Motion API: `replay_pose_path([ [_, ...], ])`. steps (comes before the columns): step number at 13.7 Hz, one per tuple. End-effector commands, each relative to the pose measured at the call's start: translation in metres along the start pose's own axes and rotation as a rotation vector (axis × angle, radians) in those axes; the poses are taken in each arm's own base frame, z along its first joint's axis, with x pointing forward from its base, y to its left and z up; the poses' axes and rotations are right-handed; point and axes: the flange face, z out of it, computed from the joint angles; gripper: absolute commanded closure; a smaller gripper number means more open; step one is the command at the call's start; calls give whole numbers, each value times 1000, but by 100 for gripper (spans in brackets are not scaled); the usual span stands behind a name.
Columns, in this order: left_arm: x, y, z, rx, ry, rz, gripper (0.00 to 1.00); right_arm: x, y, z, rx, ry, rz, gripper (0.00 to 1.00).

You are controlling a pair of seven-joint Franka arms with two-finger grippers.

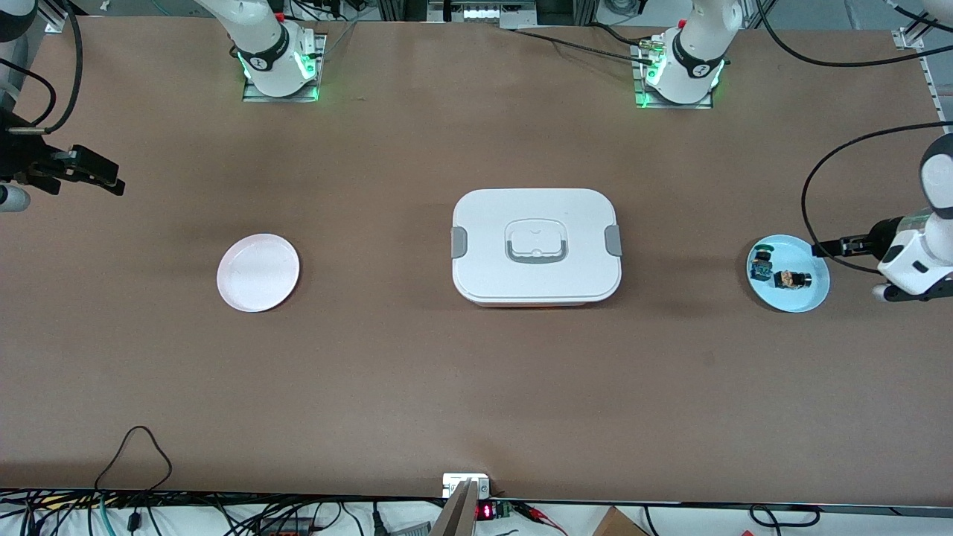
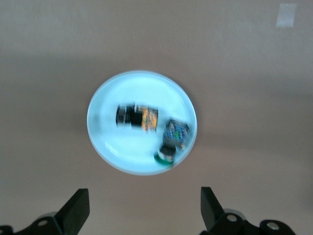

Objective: Transfer orange switch to right arm and place
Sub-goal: 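Lower the left gripper onto the orange switch on the blue plate and grasp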

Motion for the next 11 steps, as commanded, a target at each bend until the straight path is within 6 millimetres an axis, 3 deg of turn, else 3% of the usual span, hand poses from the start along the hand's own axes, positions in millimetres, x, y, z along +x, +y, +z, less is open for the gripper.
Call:
replay_pose_path([
  [1, 7, -10, 46, 25, 83, 71, 0, -6, 0, -2, 4, 10, -3, 0],
  [5, 21, -20, 95, 44, 182, 123, 1, -5, -1, 0, 4, 6, -6, 0],
  [8, 6, -25, 132, 43, 221, 127, 1, -5, -1, 1, 3, 3, -6, 0],
  [11, 1, -28, 148, 36, 207, 119, 1, -5, -1, 0, 2, 2, -6, 0],
])
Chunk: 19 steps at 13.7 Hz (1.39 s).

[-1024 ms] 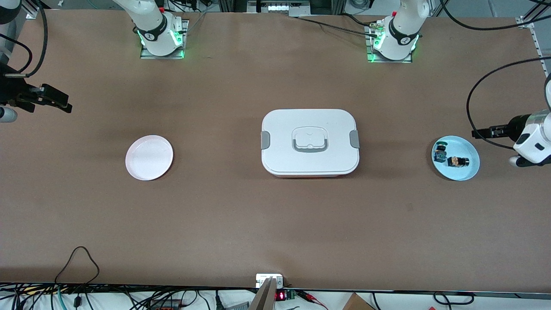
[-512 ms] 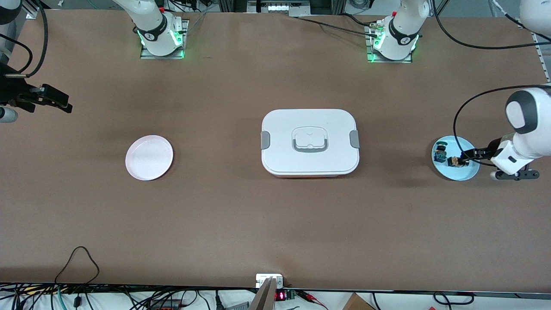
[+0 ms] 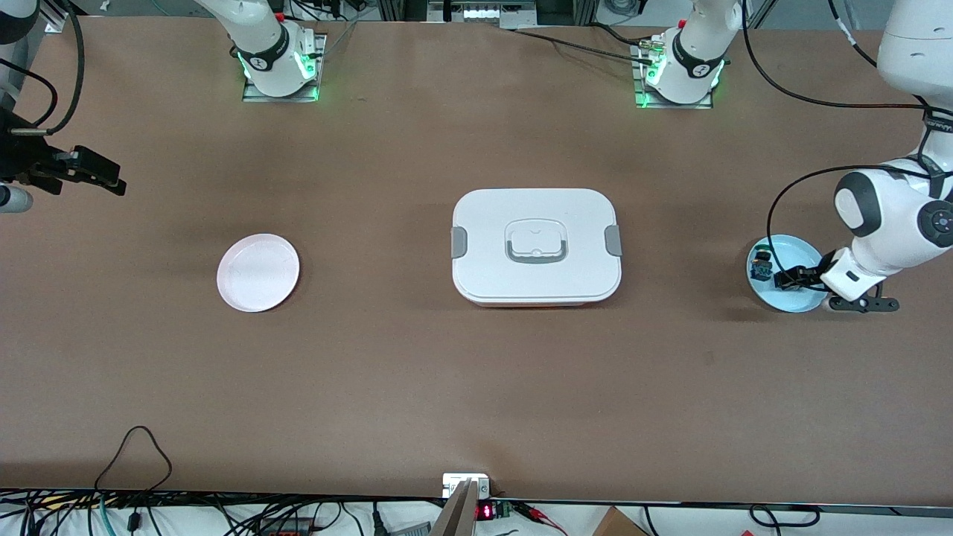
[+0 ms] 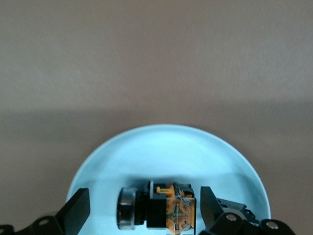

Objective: Transfer orange switch to right arm and place
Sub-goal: 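Lower the left gripper onto the orange switch on the blue plate and grasp, then lift the switch with the left gripper while the right gripper reaches toward it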

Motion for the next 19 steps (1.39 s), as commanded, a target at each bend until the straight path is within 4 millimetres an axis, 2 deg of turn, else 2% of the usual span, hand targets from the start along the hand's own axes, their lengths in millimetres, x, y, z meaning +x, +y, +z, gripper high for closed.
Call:
replay_pose_path([
  [1, -10, -3, 7, -2, -7, 18, 2, -5, -1, -2, 3, 7, -6, 0],
  [4, -16, 0, 14, -8, -23, 19, 2, -5, 0, -2, 2, 4, -6, 0],
  [5, -17, 0, 16, -10, -27, 19, 5, -5, 0, -2, 2, 4, -6, 0],
  [6, -19, 1, 18, -12, -33, 19, 17, -5, 0, -2, 2, 4, -6, 0],
  [8, -18, 1, 18, -14, -40, 18, 60, -4, -3, 0, 1, 1, -11, 0],
  [9, -16, 0, 14, -11, -33, 19, 67, -4, -4, 0, 1, 1, -12, 0],
  [10, -13, -2, 8, -8, -23, 27, 70, -4, -4, 1, 1, -1, -14, 0],
  [11, -10, -2, -6, -3, -12, 47, 71, -4, -4, 1, 1, -1, -12, 0],
  [13, 0, 1, -49, -4, -9, 79, 71, -4, -4, 1, 1, -1, -12, 0],
  [15, 16, 7, -95, -17, -35, 195, 71, -4, -4, 1, 1, -1, -12, 0],
  [18, 30, 26, -130, -82, -79, 388, 70, -4, -4, 2, 1, -7, -14, 0],
  [19, 33, 38, -133, -148, -54, 493, 70, -4, -4, 2, 3, -9, -12, 0],
])
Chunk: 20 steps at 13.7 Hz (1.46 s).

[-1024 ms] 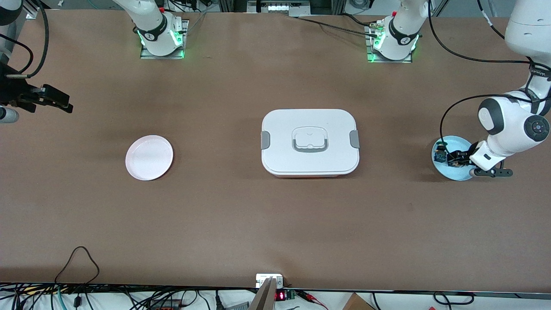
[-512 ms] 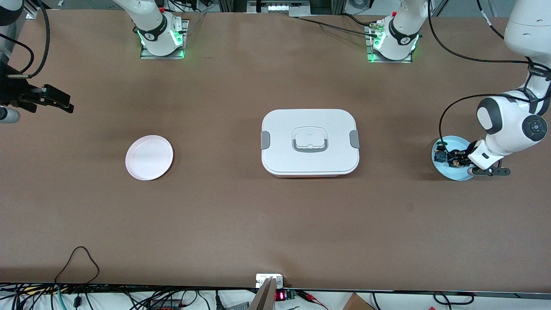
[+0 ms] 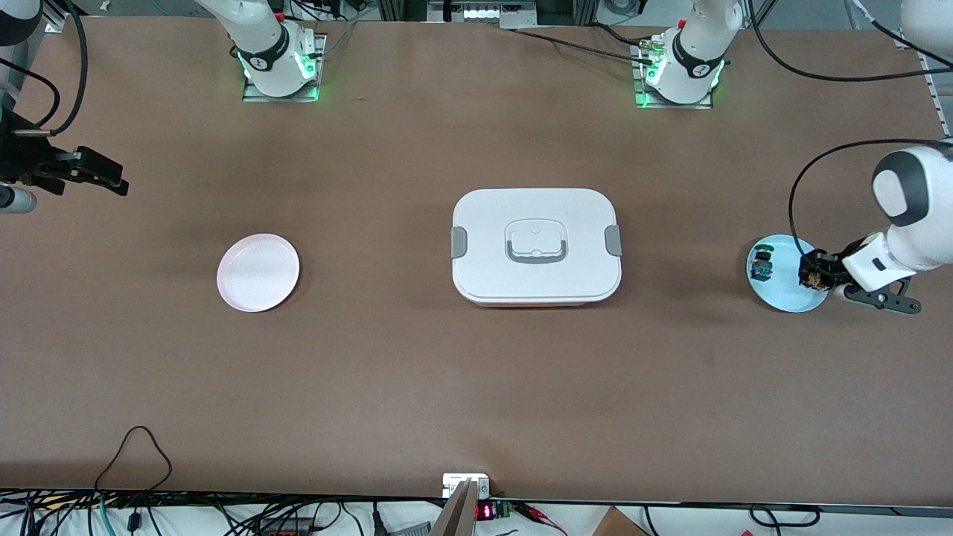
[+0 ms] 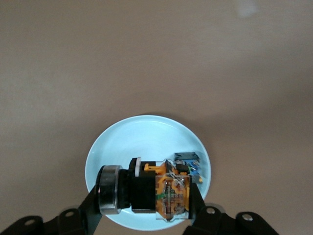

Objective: Transfer orange switch to right arm and place
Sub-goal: 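Lift the switch with the left gripper while the right gripper reaches toward it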

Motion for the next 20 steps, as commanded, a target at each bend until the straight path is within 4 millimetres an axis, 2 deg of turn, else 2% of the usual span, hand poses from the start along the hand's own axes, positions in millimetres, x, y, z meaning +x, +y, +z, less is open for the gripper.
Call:
replay_pose_path([
  [1, 10, 14, -7, -136, 66, 225, 70, -4, -3, -1, 4, -4, -9, 0],
  [5, 18, 57, 9, -445, 175, 442, 68, -1, -1, 2, 10, -7, -10, 0],
  [6, 25, 78, 16, -508, 189, 527, 63, -1, 0, 0, 3, -4, -7, 0],
  [8, 45, 127, 26, -682, 310, 672, 63, 0, 0, -2, -2, 5, -21, 0],
  [11, 64, 181, 12, -860, 543, 819, 67, -1, -5, -3, 37, 7, -22, 0],
  [12, 72, 206, 5, -898, 623, 888, 72, -2, -10, -4, 78, 9, -24, 0],
  [13, 83, 238, -5, -930, 727, 972, 75, -2, -15, -4, 129, 8, -22, 0],
  [14, 93, 266, -16, -961, 831, 1003, 76, -1, -21, -5, 188, 10, -19, 0],
  [15, 106, 309, -27, -983, 942, 1021, 76, 0, -29, -3, 286, 4, -14, 0],
  [16, 112, 335, -34, -984, 1014, 1026, 76, 0, -35, -4, 340, -4, -14, 0],
  [17, 121, 386, -45, -982, 1155, 1028, 77, 0, -48, -3, 496, -15, -7, 0],
  [19, 128, 440, -46, -924, 1299, 983, 77, -1, -68, -3, 705, -32, 8, 0],
  [20, 128, 464, -46, -926, 1332, 931, 77, -1, -77, 5, 833, -58, 27, 0],
])
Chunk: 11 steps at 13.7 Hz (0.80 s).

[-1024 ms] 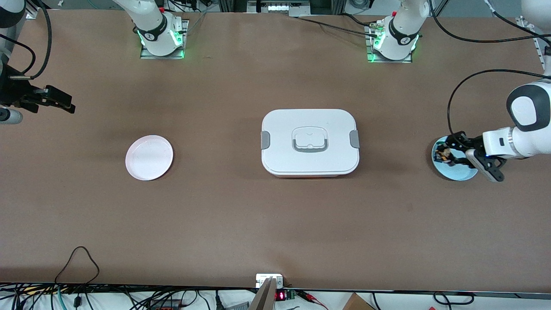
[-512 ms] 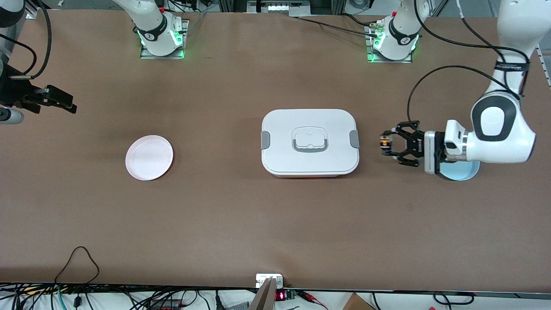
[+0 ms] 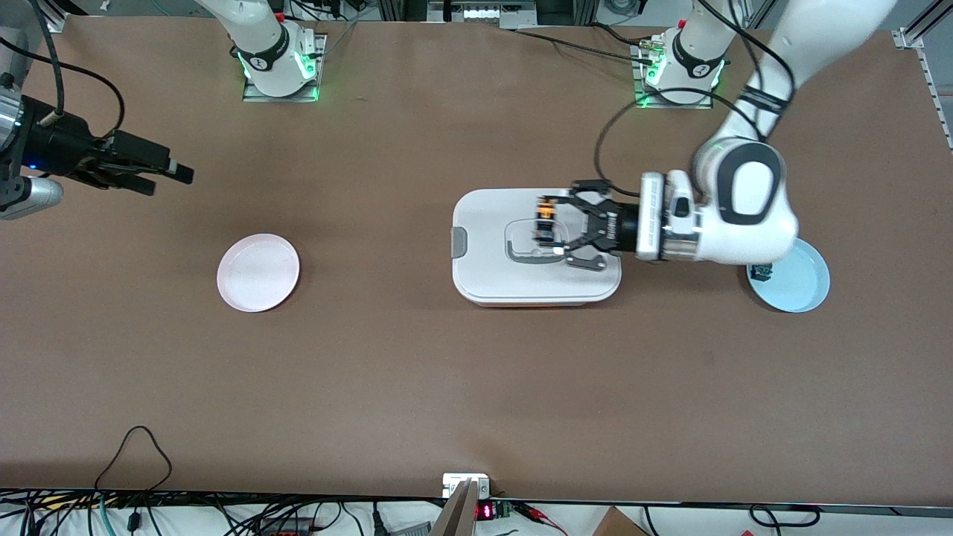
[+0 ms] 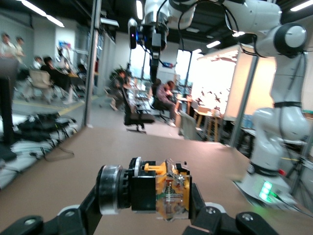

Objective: Transfer orange switch to right arm and place
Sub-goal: 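Lift the switch with the left gripper while the right gripper reaches toward it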

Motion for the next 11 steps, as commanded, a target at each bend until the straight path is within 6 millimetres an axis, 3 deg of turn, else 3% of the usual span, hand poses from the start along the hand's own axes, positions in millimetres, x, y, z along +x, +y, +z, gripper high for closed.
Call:
replay_pose_path([
  [1, 4, 17, 55, 89, 82, 28, 77, -2, -4, 32, 340, -57, 70, 0],
  [4, 15, 37, 100, 158, 117, 82, 78, -8, 7, 85, 594, -129, 175, 0],
  [6, 20, 50, 125, 183, 148, 62, 78, -14, 16, 131, 693, -161, 132, 0],
  [9, 23, 56, 136, 191, 158, 54, 78, -17, 12, 182, 823, -202, 174, 0],
  [11, 23, 60, 140, 191, 165, 46, 78, -16, -2, 209, 867, -212, 141, 0],
])
